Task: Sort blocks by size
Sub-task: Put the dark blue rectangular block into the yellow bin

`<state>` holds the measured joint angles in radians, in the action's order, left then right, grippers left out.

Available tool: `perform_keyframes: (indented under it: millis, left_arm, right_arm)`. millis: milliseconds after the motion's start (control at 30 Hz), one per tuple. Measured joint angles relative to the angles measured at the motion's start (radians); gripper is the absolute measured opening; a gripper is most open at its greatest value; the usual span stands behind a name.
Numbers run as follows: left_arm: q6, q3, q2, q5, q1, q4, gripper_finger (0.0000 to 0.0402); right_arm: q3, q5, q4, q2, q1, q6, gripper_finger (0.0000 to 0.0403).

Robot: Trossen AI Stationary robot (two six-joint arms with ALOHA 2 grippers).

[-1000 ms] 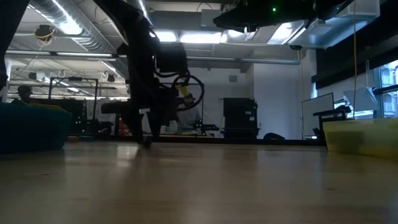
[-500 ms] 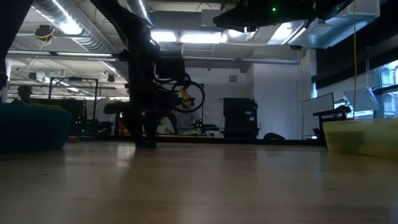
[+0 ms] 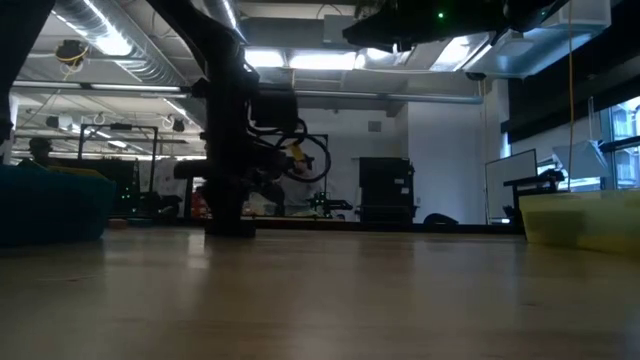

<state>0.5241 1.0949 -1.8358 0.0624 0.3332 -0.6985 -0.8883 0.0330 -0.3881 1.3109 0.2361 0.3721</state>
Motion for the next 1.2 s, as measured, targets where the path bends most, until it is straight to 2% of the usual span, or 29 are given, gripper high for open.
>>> perform_keyframes:
  millis: [167,333,500,733,900,1100,1200]
  left_arm:
    - [-0.113,0.031,0.025,0.007,-0.008,-0.054,0.004]
    - [-0.177,0.034,0.162,0.011,-0.042,-0.054,0.0051]
    - [-0.214,-0.012,0.36,0.01,-0.075,0.022,0.0041]
    - [-0.238,-0.216,0.643,0.011,-0.102,0.333,0.0054]
    - [-0.255,-0.348,0.782,0.01,-0.102,0.603,0.005]
    - [-0.297,-0.413,0.819,-0.057,-0.107,0.854,0.0049]
    - [-0.31,-0.418,0.805,-0.092,-0.119,0.91,0.0054]
  right_arm:
    - [0.0,0.001,-0.001,0.0,0.0,-0.056,0.0294]
    - [0.0,0.002,0.003,0.0,0.0,-0.079,0.0294]
    - [0.0,0.003,-0.006,0.0,0.0,-0.081,0.0294]
    - [0.0,0.059,-0.015,0.0,0.0,-0.104,0.0294]
    - [-0.002,0.182,-0.082,0.017,0.0,-0.106,0.0294]
    - [-0.005,0.225,-0.264,0.123,-0.001,-0.11,0.0294]
    - [-0.03,0.224,-0.316,0.183,-0.001,-0.131,0.0294]
